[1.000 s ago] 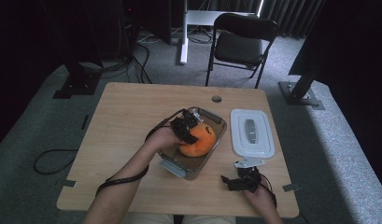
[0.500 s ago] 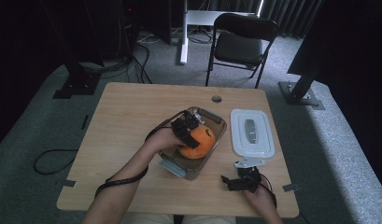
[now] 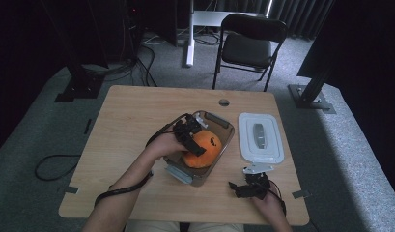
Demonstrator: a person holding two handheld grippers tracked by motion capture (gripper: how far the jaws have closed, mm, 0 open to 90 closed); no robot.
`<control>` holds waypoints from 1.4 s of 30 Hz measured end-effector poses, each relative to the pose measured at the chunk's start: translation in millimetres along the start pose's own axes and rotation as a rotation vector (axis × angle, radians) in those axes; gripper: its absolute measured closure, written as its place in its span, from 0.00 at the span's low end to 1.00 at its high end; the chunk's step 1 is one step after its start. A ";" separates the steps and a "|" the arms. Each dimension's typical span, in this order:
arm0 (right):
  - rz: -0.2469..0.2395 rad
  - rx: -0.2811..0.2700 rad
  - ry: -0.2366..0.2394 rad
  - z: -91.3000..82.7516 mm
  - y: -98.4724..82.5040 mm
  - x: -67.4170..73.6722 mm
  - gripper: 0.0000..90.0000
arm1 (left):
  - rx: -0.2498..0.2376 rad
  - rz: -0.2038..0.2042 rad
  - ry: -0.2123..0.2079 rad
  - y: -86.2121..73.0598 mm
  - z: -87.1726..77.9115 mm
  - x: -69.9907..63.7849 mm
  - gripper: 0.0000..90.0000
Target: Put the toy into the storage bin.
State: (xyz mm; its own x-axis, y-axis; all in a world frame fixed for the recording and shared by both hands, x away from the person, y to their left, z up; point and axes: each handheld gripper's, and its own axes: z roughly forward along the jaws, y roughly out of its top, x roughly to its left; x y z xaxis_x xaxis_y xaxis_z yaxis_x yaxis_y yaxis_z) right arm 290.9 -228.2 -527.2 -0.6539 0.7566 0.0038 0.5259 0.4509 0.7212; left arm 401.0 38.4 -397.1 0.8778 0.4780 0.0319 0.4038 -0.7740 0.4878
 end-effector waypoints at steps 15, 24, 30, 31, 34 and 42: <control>-0.001 -0.001 0.000 0.1 0.0 -0.1 0.13 | -0.090 -0.010 -0.025 -15.8 -22.5 -4.6 0.02; -0.001 -0.001 0.000 0.1 0.0 -0.1 0.13 | -0.140 -0.040 -0.023 -30.7 -38.7 -1.7 0.03; -0.001 -0.001 0.000 0.1 0.0 -0.1 0.13 | -0.161 -0.056 -0.007 -42.3 -48.5 0.2 0.03; -0.001 -0.001 0.000 0.1 0.0 -0.1 0.13 | -0.165 -0.057 -0.008 -44.5 -49.8 0.4 0.03; -0.001 -0.001 0.000 0.1 0.0 -0.1 0.13 | -0.176 -0.068 -0.004 -51.2 -54.0 1.1 0.03; -0.001 -0.001 0.000 0.1 0.0 -0.1 0.13 | -0.193 -0.094 0.027 -66.8 -62.1 2.8 0.03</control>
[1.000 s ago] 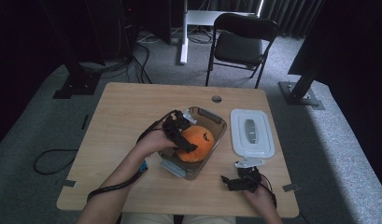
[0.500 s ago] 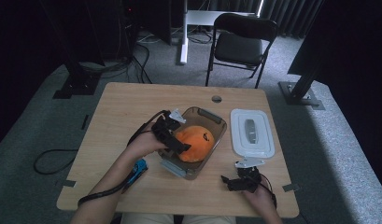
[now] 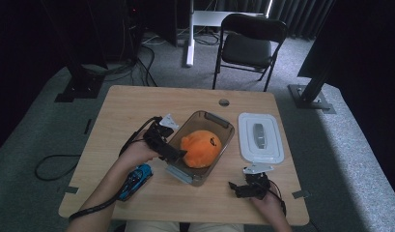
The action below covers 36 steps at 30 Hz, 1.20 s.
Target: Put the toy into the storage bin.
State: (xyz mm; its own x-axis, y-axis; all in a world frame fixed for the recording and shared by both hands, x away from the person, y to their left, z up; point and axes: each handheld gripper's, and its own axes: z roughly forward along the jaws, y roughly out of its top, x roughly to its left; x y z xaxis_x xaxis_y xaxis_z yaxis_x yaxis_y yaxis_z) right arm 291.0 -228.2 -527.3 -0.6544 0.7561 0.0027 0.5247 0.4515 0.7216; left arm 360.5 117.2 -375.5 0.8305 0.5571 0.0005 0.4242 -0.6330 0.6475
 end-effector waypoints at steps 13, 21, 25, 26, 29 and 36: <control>0.000 0.000 0.000 0.0 0.0 0.0 0.13 | -0.036 -0.033 0.027 -29.1 -16.6 2.5 0.03; 0.000 0.000 0.000 0.0 0.0 0.0 0.13 | -0.057 -0.065 0.043 -51.4 -28.6 5.1 0.03; 0.000 0.000 0.000 0.0 0.0 0.0 0.13 | -0.068 -0.087 0.051 -62.1 -32.5 6.9 0.03; 0.000 0.000 0.000 0.0 0.0 0.0 0.13 | -0.068 -0.090 0.051 -64.4 -33.2 6.9 0.03; 0.000 0.000 0.000 0.0 0.0 0.0 0.13 | -0.069 -0.093 0.056 -70.4 -35.1 6.2 0.03; 0.000 0.001 0.000 0.0 0.0 0.1 0.13 | -0.061 -0.103 0.073 -84.1 -38.0 4.4 0.03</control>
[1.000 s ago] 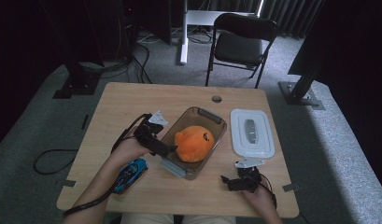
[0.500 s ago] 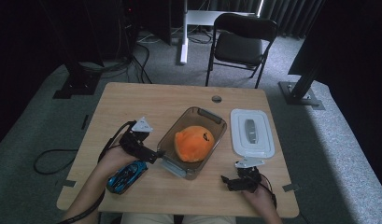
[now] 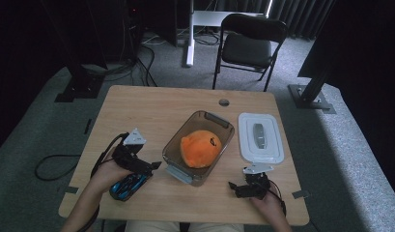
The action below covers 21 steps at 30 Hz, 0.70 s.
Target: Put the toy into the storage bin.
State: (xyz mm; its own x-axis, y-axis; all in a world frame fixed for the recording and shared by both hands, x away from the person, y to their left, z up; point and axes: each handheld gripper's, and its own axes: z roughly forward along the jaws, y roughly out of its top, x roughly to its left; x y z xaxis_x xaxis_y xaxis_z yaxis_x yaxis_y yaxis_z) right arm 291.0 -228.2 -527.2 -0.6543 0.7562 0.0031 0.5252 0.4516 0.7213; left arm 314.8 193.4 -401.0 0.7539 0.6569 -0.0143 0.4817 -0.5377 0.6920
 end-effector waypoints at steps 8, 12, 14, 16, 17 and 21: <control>0.002 0.000 0.000 0.0 0.0 0.2 0.13 | 0.015 -0.026 0.009 -15.4 3.3 2.3 0.03; 0.000 0.000 0.000 0.0 0.0 0.0 0.13 | 0.021 -0.035 0.015 -22.3 6.2 2.0 0.03; 0.000 0.000 0.000 0.0 0.0 0.0 0.13 | 0.024 -0.036 0.017 -25.7 7.0 2.1 0.03; 0.000 0.000 0.000 0.0 0.0 0.0 0.13 | 0.019 -0.040 0.018 -29.5 7.3 2.4 0.03; 0.000 -0.001 0.000 0.0 0.0 0.0 0.13 | 0.020 -0.047 0.017 -31.8 7.5 2.9 0.03; 0.000 -0.001 0.000 0.1 0.0 0.0 0.13 | 0.046 -0.058 0.039 -42.7 11.2 3.9 0.03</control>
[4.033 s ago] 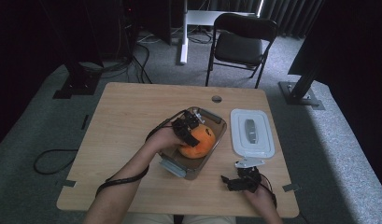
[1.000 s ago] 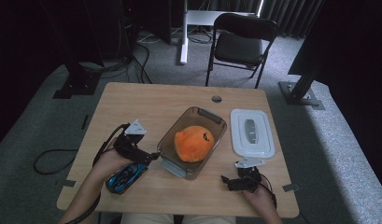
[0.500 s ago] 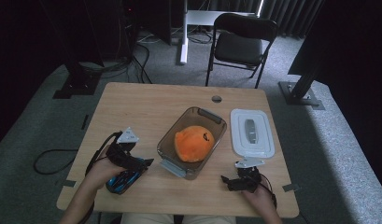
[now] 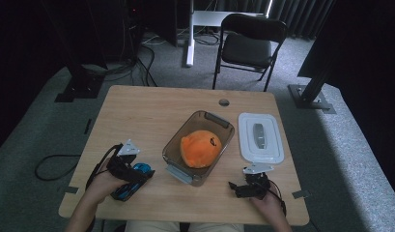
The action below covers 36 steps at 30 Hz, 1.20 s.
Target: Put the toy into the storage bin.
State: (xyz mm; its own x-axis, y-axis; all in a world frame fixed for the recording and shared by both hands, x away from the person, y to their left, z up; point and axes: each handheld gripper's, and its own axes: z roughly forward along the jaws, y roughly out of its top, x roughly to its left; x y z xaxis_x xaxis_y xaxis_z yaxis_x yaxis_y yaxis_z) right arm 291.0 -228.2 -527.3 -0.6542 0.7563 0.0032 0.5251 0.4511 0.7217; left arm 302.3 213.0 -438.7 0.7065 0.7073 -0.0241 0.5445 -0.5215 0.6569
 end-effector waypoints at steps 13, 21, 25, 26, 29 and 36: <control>0.000 0.000 0.000 0.0 0.0 0.0 0.13 | 0.096 -0.044 0.045 -35.5 12.0 7.7 0.03; 0.000 0.000 0.000 0.0 0.0 0.0 0.13 | 0.155 -0.058 0.063 -52.2 17.9 12.0 0.04; 0.000 0.000 0.000 0.0 0.0 0.0 0.13 | 0.174 -0.061 0.075 -56.3 22.9 10.4 0.04; 0.000 0.000 0.000 0.0 0.0 0.0 0.13 | 0.184 -0.052 0.076 -57.2 24.1 10.1 0.05; 0.000 0.000 0.000 0.0 0.0 0.0 0.13 | 0.207 -0.047 0.094 -59.7 26.8 10.0 0.05; 0.001 0.000 0.000 0.0 0.0 0.0 0.13 | 0.216 -0.065 0.081 -61.7 27.8 14.6 0.08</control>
State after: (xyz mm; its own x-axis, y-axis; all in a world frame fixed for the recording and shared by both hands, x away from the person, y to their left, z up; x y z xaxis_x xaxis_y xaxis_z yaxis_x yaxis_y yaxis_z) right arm 291.0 -228.1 -527.3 -0.6539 0.7565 0.0037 0.5255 0.4507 0.7217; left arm 291.5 242.3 -500.5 0.6331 0.7741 0.0051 0.6778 -0.5575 0.4794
